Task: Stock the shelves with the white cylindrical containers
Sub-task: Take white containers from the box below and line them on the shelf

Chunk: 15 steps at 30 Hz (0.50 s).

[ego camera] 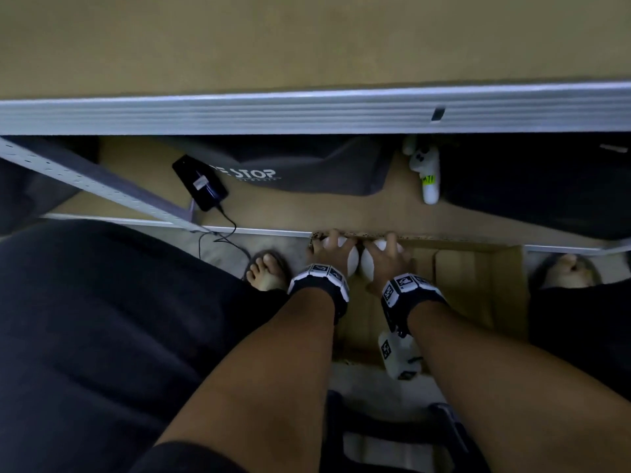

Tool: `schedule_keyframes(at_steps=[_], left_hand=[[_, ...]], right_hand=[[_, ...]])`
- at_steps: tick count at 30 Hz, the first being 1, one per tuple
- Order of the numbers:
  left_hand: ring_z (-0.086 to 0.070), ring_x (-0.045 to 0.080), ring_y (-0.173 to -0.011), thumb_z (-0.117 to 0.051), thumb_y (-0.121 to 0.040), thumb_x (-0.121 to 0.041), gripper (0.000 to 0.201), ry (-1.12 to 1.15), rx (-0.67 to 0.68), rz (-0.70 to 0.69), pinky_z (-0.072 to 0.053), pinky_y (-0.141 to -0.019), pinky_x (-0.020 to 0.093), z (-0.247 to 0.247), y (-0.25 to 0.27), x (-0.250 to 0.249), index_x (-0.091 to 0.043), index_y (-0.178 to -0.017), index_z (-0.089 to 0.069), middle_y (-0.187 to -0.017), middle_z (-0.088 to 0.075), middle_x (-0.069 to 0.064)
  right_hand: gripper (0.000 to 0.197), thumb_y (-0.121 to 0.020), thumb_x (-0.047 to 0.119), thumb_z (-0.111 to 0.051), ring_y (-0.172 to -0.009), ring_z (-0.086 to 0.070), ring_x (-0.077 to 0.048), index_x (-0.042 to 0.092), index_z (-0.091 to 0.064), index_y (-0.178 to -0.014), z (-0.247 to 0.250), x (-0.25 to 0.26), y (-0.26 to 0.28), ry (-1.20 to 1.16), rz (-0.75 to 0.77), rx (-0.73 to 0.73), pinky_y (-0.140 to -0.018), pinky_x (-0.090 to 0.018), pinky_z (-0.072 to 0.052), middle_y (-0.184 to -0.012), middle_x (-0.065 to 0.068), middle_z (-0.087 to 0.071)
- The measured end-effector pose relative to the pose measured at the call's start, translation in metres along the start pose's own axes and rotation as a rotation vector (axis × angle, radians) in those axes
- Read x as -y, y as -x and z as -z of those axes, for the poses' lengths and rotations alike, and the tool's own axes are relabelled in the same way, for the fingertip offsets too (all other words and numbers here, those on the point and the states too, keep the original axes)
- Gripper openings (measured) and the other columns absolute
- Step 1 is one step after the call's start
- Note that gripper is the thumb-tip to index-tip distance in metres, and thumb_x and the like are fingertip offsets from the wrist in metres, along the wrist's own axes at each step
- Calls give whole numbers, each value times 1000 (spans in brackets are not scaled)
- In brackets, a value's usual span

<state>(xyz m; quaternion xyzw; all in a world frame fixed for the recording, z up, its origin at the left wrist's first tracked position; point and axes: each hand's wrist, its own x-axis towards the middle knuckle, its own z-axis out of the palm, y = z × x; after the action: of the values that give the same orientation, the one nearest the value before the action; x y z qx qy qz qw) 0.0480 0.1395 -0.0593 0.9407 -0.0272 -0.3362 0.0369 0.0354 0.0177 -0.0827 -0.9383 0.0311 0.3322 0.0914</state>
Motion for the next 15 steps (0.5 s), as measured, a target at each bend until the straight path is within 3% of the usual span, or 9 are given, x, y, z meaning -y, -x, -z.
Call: schedule_keyframes(at_steps=[4,8,12,13,15], left_hand=[[-31,43,-134,-58,-87,-27,65,-34,-20,18,-31,-107,53,-11,-5,4,-36,-144,-28,-155,-14,8],[-54,38,-105,-69,-74,-44,51,-53,-117,80,-43,-88,47,-8,-1,-6,-39,-122,-51,-137,-42,7],[-54,43,-106,-53,-83,-24,25,93,-195,142,-42,-90,50,4,5,-20,-29,-107,-59,-121,-47,12],[-53,44,-108,-53,-82,-22,27,118,-186,138,-42,-91,51,12,9,-22,-28,-108,-59,-121,-47,13],[-38,44,-125,-59,-83,-28,47,122,-72,82,-34,-104,55,17,17,-22,-30,-128,-46,-136,-35,14]], right_hand=[[48,-77,19,-62,-108,-49,-38,26,-51,-123,-3,5,0,-76,-24,-94,-94,-44,-45,-138,-9,-34],[42,-80,20,-63,-110,-44,-37,28,-51,-120,1,6,4,-100,-66,-98,-88,-43,-50,-137,-5,-31],[28,-87,27,-55,-116,-41,-38,29,-54,-115,9,8,13,-94,-74,-94,-90,-45,-44,-137,-3,-32],[25,-87,32,-50,-118,-40,-37,31,-55,-112,10,9,14,-107,-60,-78,-90,-46,-41,-137,-2,-35],[28,-83,41,-43,-120,-38,-36,38,-55,-108,15,9,18,-111,-35,-45,-92,-49,-37,-134,-2,-39]])
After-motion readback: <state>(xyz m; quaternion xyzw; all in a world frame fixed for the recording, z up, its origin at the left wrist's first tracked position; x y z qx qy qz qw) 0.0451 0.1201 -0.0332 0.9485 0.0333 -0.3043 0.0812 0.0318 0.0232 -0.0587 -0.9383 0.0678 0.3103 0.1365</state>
